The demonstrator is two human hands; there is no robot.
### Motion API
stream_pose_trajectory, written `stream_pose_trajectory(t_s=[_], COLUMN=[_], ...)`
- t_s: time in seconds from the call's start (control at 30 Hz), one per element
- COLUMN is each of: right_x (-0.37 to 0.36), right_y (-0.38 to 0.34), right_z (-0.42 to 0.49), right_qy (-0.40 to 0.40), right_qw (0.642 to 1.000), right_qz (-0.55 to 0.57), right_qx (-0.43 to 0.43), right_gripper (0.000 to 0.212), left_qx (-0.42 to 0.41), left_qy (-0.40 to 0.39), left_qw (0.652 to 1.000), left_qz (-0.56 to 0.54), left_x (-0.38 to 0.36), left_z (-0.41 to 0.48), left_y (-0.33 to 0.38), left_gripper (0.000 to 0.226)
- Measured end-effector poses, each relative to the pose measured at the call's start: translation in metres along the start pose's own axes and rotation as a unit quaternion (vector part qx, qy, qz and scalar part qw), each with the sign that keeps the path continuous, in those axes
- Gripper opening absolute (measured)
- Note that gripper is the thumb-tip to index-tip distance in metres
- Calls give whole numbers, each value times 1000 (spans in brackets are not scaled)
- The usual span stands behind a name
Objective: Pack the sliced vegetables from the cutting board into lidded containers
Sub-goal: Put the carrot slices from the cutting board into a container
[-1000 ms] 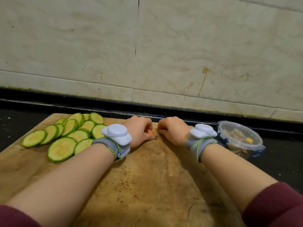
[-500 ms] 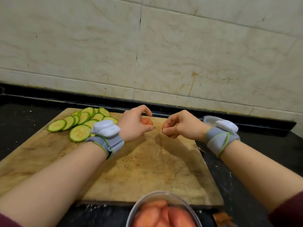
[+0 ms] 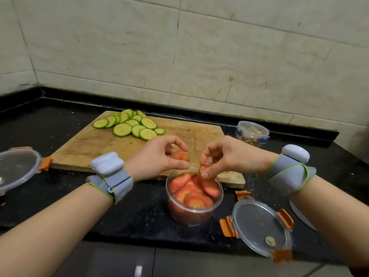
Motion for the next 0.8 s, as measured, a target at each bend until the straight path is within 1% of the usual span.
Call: stream_pose_trajectory(t_s=[0.07, 0.2, 0.3, 0.37, 0.47, 0.57, 0.63, 0.7, 0.8], right_x=[-10, -18, -20, -19, -16, -9, -12, -14, -7], right_y=[2, 4, 3, 4, 5, 7, 9, 11, 14], right_z=[-7, -12, -20, -21, -24, -27, -27, -28, -28], right_qy=[14, 43, 36, 38, 65, 98, 92, 96, 135], right_qw=[1000, 998, 999, 999, 998, 995, 995, 995, 984], right_qz=[-25, -46, -34, -24, -15, 7, 25, -10, -112], right_qx=[-2, 0, 5, 5, -1, -13, -17, -18, -14], right_gripper=[26, 27, 22, 17, 13, 13, 13, 11, 13], left_qx=[-4, -9, 4, 17, 33, 36, 38, 45, 54], left_qy=[-2, 24, -1, -28, -41, -22, -3, 9, 4], left_qw=[1000, 992, 988, 988, 991, 994, 995, 996, 998], left_qz=[23, 123, 156, 150, 122, 106, 89, 72, 35], left_x=[-8, -14, -19, -20, -19, -15, -11, -9, -13], left_z=[-10, -17, -22, -24, -27, -28, -27, -27, -26], left_y=[4, 9, 12, 13, 15, 15, 13, 10, 8], left_gripper=[33, 35, 36, 36, 35, 31, 30, 30, 29])
Point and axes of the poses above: each hand's wrist, its own z-axis towards the middle knuckle, its own x-axis out of the back of the hand, y = z × x, the point moved 9 cm from there along z, towards the middle knuckle, and after that the axes turned 2 degrees about -z, right-handed, at the moved point
